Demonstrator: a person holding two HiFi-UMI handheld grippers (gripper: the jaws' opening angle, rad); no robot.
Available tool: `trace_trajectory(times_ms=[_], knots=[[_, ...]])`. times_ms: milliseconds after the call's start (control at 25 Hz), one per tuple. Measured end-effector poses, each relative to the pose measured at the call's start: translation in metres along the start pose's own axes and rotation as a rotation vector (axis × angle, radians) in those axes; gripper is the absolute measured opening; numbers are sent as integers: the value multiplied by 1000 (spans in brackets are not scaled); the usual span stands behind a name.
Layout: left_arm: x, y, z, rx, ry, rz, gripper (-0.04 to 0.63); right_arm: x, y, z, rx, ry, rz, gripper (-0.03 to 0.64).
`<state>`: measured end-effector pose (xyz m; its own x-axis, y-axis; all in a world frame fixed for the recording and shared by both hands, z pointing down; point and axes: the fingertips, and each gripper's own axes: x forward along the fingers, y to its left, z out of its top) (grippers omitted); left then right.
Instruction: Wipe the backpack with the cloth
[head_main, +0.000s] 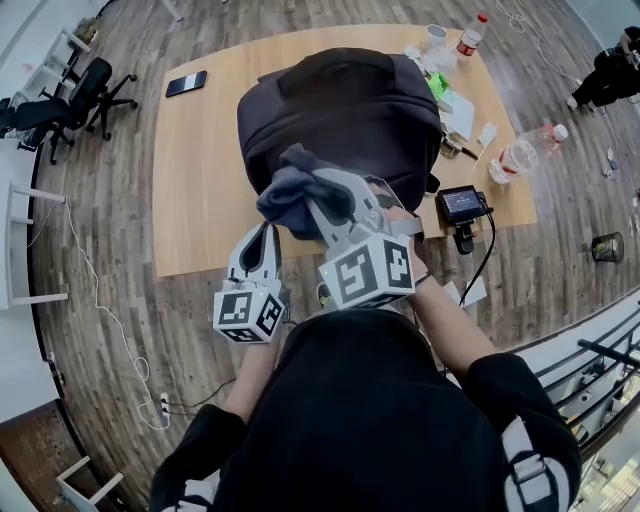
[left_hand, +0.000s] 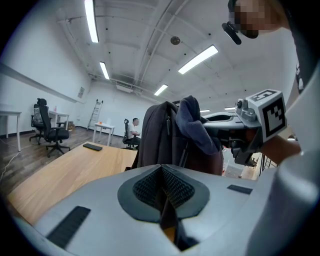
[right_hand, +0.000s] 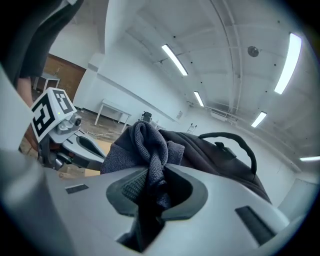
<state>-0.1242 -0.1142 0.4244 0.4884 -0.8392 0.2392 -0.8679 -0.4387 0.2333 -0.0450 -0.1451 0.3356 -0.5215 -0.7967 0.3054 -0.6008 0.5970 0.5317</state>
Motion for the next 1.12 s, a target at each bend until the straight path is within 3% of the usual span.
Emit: trace_trajectory(times_ms=[120, 240, 440, 600, 760, 1120], knots=[[-1, 0, 1, 3, -3, -3, 15, 15, -2, 11, -105, 22, -31, 71], [-4, 2, 1, -3, -6, 3, 15, 21, -29, 6, -175, 76, -142, 71], [-6, 4, -7, -19, 13, 7, 15, -5, -96, -29, -179, 181, -320, 71], [1, 0, -8, -16, 18, -10, 15, -56, -140, -54, -97, 181, -421, 71], [11, -7, -5, -1, 15, -32, 15, -87, -138, -74, -74, 194, -445, 71], [14, -11, -8, 11, 22, -32, 15, -99, -86, -122, 69, 165, -378, 71]])
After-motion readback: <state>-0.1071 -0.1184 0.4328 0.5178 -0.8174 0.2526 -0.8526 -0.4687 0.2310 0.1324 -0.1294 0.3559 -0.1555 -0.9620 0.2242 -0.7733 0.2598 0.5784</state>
